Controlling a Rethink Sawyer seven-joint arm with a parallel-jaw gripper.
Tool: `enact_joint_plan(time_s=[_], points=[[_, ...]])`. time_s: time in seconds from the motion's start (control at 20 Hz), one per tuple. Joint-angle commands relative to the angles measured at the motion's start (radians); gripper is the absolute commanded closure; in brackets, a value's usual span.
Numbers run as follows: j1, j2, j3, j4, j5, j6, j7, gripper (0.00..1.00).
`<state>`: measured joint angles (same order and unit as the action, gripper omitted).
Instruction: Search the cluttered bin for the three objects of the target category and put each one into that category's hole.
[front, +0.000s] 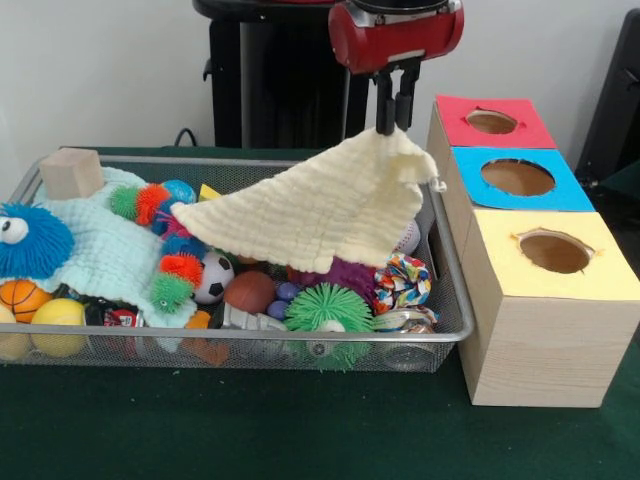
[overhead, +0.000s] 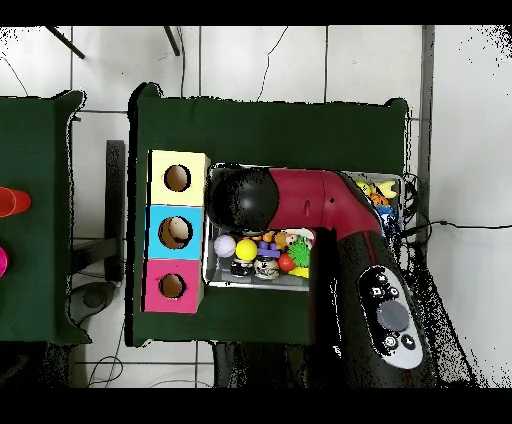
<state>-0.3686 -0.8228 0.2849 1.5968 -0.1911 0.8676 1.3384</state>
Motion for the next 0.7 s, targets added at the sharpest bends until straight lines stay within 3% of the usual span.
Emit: enact_joint_plan(time_s=[0.05,0.3,0.7], points=[[0.035,-0.074,-0.065,0.128,0.069,-0.003,0.268,1.0],[0.093,-0.131,-0.095,0.126,0.12,0.078,0.296,1.0],[0.141,-0.059,-0.131,0.114,0.158,-0.005,0.298,1.0]])
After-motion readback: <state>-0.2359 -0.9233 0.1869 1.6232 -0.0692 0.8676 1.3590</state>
